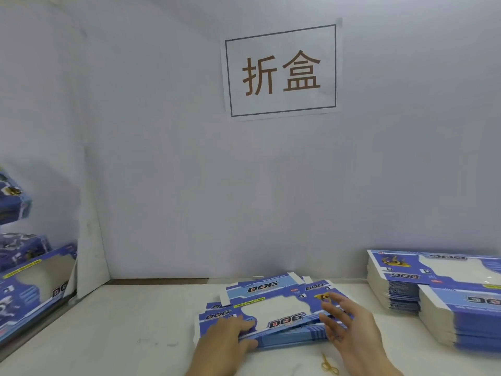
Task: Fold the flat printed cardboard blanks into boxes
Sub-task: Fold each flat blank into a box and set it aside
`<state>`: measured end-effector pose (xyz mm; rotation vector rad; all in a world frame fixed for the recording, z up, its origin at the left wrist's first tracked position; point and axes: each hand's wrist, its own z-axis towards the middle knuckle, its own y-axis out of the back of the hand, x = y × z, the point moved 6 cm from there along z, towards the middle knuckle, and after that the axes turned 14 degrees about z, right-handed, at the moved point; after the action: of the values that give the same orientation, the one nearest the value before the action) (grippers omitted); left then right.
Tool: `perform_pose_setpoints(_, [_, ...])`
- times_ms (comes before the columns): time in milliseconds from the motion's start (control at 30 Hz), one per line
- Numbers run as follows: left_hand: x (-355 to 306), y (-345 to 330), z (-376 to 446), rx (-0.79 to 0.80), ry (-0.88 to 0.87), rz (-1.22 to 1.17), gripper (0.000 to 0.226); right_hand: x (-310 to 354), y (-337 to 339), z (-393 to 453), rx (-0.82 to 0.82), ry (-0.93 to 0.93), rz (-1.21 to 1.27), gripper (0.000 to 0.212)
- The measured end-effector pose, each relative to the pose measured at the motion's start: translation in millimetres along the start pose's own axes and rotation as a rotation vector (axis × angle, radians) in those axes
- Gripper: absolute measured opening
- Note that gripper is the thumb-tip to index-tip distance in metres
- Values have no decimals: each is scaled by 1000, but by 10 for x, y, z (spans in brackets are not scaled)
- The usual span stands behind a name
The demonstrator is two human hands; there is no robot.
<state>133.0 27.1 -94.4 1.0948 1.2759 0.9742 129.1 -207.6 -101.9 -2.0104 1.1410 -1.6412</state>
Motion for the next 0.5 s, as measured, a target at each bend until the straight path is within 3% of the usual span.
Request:
perform_pose_setpoints(133, [-9, 46, 38, -54, 11, 16, 44, -14, -6, 6, 11, 21, -40, 22])
perform_pose_setpoints(300, [11, 218, 27, -326, 40, 76, 40, 1, -81, -15, 50, 105, -208, 25])
perform_pose_setpoints(500, [-106, 321, 28, -382, 1, 110, 38, -140, -457, -148, 240, 79, -348, 23])
